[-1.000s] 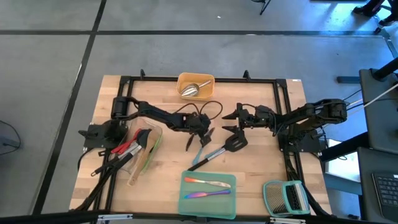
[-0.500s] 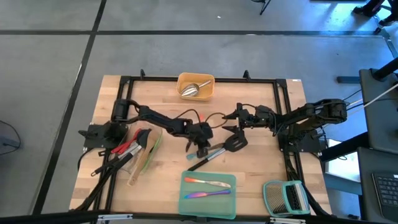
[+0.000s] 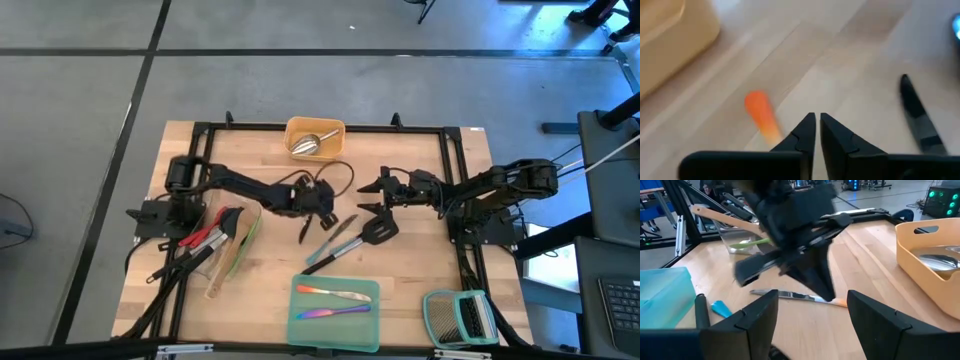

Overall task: Pick & Place Kitchen Items
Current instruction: Put the orange table knife into the green bin

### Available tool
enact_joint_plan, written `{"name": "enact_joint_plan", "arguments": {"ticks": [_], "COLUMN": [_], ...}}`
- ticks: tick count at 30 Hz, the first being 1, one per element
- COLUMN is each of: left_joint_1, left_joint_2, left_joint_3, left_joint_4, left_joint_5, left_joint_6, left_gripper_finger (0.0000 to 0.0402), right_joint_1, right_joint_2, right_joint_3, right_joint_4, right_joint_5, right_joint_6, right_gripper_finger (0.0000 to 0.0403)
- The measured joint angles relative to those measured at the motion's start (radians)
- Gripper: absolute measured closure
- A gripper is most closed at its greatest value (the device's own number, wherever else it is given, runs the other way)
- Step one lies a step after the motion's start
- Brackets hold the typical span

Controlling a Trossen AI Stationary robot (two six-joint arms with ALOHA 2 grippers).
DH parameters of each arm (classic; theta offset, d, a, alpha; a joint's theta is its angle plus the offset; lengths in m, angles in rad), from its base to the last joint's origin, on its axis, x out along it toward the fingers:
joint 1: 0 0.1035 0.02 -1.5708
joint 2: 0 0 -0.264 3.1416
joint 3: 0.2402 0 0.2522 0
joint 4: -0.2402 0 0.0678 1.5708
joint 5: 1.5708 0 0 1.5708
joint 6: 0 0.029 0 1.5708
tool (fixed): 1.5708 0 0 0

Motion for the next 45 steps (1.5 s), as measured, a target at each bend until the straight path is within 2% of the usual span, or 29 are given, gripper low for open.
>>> {"name": "enact_joint_plan", "arguments": {"ticks": [4,10,15,19,23,37,42,45], "left_joint_1": [0.043,0.059,0.054,0.058,0.07,0.118,0.127,0.127], "left_joint_2": [0.0,0.0,0.0,0.0,-0.004,-0.004,-0.001,0.002], "left_joint_3": [-0.013,-0.045,-0.07,-0.105,-0.135,-0.147,-0.147,-0.148], "left_joint_4": [-0.012,-0.01,-0.004,-0.001,0.048,0.133,0.16,0.196], "left_joint_5": [0.056,-0.006,-0.017,0.021,0.081,0.3,0.391,0.484], "left_joint_6": [-0.071,-0.128,-0.138,-0.143,-0.08,0.265,0.391,0.429], "left_gripper_finger": [0.0331,0.023,0.0197,0.0199,0.0217,0.0323,0.0333,0.0333], "right_joint_1": [0.0,0.0,0.0,0.0,0.0,0.0,0.0,0.0], "right_joint_2": [0.0,0.0,0.0,0.0,0.0,0.0,0.0,0.0], "right_joint_3": [0.0,0.0,0.0,0.0,0.0,0.008,0.008,0.008], "right_joint_4": [-0.017,-0.022,-0.025,-0.022,-0.015,-0.005,-0.006,-0.007], "right_joint_5": [0.0,0.0,0.0,0.0,0.0,0.0,0.0,0.0], "right_joint_6": [0.001,0.004,0.004,0.003,-0.001,-0.015,-0.015,-0.022], "right_gripper_finger": [0.0163,0.0163,0.0163,0.0163,0.0163,0.0163,0.0163,0.0163]}}
